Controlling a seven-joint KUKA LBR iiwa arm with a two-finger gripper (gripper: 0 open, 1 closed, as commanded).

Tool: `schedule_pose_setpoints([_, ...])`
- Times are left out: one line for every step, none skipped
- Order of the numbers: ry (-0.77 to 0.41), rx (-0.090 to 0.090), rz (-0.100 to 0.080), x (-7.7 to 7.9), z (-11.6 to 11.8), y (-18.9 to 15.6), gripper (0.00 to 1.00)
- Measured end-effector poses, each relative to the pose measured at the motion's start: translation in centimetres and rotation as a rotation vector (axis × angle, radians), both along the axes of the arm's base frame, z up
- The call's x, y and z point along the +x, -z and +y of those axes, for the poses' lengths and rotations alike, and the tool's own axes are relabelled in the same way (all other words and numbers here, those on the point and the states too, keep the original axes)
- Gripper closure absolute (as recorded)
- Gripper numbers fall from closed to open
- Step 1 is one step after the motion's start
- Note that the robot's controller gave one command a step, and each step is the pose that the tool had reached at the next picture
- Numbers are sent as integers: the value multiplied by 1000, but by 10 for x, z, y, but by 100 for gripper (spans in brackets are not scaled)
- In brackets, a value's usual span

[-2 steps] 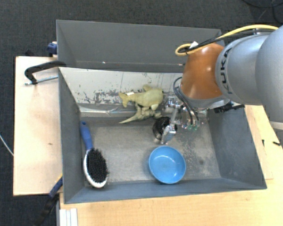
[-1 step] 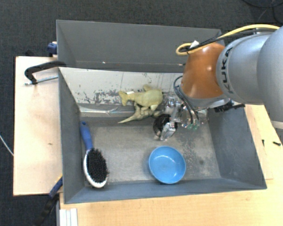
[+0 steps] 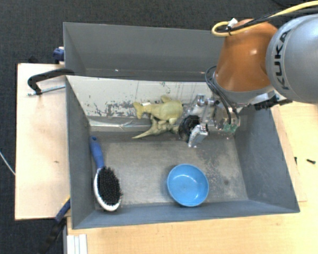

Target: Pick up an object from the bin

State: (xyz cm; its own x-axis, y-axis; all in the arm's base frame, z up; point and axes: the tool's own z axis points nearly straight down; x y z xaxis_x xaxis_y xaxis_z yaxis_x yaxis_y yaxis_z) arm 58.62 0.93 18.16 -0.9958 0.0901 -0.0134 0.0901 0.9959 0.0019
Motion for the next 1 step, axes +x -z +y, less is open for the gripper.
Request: schedule_pose_setpoints([-570, -6, -2, 8, 36, -108, 100])
